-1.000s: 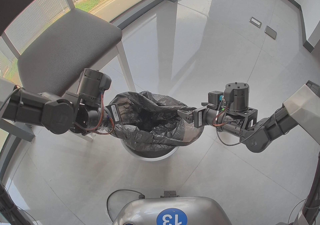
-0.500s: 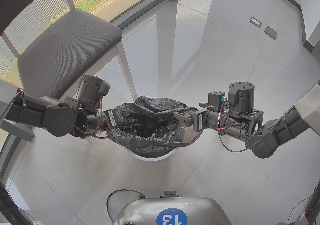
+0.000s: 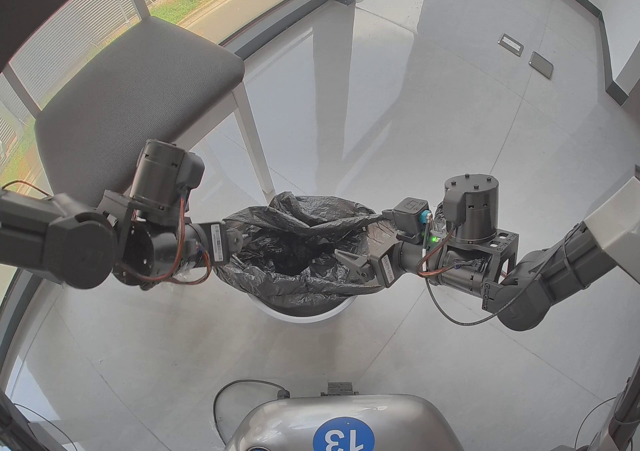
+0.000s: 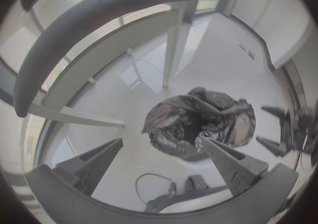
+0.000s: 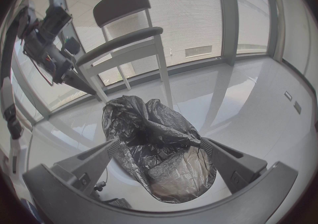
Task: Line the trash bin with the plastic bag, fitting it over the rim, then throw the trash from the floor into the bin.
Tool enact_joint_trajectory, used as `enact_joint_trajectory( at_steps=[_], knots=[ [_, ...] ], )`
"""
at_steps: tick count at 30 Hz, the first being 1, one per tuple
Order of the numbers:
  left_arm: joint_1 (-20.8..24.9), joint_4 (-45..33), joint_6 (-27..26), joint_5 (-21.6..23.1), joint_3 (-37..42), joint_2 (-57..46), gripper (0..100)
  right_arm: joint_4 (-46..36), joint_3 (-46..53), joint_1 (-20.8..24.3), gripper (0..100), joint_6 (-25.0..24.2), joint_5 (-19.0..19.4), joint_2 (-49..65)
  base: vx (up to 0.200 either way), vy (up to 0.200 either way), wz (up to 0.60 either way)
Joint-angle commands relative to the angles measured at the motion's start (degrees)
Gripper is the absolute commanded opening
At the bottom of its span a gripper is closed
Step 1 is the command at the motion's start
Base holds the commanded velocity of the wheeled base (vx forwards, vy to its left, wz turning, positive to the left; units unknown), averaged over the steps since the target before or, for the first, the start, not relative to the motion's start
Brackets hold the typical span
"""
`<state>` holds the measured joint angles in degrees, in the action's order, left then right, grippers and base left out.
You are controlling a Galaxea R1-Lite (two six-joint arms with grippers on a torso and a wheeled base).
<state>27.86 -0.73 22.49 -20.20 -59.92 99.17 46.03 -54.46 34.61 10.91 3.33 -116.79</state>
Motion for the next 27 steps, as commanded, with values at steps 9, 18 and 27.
enact_joint_trajectory(
  at_steps=[9,18,27],
  knots=[
    [6.3,2.9,-19.3,0.5,11.5,-13.8,100,-0.2,3.4,0.5,100,2.8,0.0,1.7,0.0,0.0,0.0],
    [12.3,4.7,-6.9,1.1,-3.2,-9.2,100,-0.3,9.2,0.5,100,0.0,-0.1,6.9,0.0,0.0,0.0],
    [16.6,-17.7,2.9,5.3,-25.4,-7.4,100,-0.2,12.4,1.1,100,-1.3,-0.1,9.1,0.0,0.0,0.0]
  ],
)
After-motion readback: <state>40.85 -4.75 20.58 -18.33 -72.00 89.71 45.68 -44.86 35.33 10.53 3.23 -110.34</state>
